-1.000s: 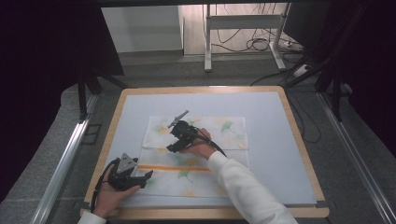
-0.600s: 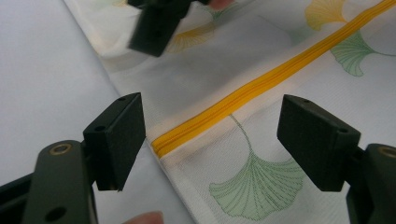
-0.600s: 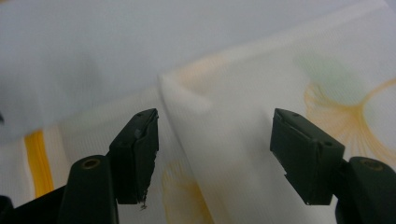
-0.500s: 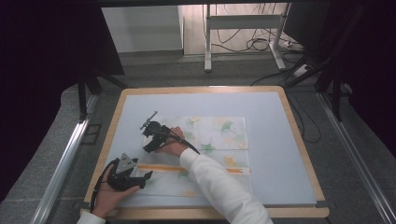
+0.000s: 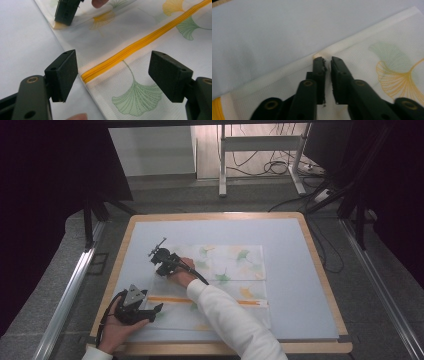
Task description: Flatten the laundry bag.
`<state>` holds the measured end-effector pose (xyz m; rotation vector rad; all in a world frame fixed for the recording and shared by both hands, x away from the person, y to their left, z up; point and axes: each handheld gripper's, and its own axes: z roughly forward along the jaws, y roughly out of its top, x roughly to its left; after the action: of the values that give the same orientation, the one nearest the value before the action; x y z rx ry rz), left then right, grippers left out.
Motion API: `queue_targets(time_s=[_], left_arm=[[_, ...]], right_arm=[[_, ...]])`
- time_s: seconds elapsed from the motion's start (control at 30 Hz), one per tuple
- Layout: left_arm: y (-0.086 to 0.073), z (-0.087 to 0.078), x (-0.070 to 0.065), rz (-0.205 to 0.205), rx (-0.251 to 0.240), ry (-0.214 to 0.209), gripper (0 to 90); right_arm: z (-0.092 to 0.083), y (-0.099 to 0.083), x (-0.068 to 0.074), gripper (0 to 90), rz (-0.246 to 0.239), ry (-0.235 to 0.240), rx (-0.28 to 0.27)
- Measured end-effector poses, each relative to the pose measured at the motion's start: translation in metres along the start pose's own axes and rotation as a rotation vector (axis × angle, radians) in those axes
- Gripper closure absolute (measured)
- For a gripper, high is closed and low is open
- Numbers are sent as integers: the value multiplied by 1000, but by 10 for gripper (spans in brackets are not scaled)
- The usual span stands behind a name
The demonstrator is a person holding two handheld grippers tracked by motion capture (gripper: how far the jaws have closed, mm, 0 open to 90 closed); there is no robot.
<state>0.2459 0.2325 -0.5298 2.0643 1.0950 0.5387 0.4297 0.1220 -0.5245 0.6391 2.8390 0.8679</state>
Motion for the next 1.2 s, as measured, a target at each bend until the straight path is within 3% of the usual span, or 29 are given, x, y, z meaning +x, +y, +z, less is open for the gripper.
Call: queue_targets(time_s=[0.2,0.43,0.6,0.9,1.0,1.2], left_arm=[[0,0,0,1,2,0,232],[0,1,0,-1,0,-1,232],[0,1,0,0,4,-2,232],[0,1,0,0,7,0,232],[0,1,0,2,8,-1,232],[0,1,1,1,8,1,232]], right_arm=[[-9,-3,-16,873,85,82,-54],[-32,-4,-41,875,152,92,-138],[-47,-7,-61,875,180,45,-174],[-62,-15,-103,875,220,-52,-186],[-62,-16,-121,875,216,-84,-177],[-50,-19,-152,875,253,-128,-136]])
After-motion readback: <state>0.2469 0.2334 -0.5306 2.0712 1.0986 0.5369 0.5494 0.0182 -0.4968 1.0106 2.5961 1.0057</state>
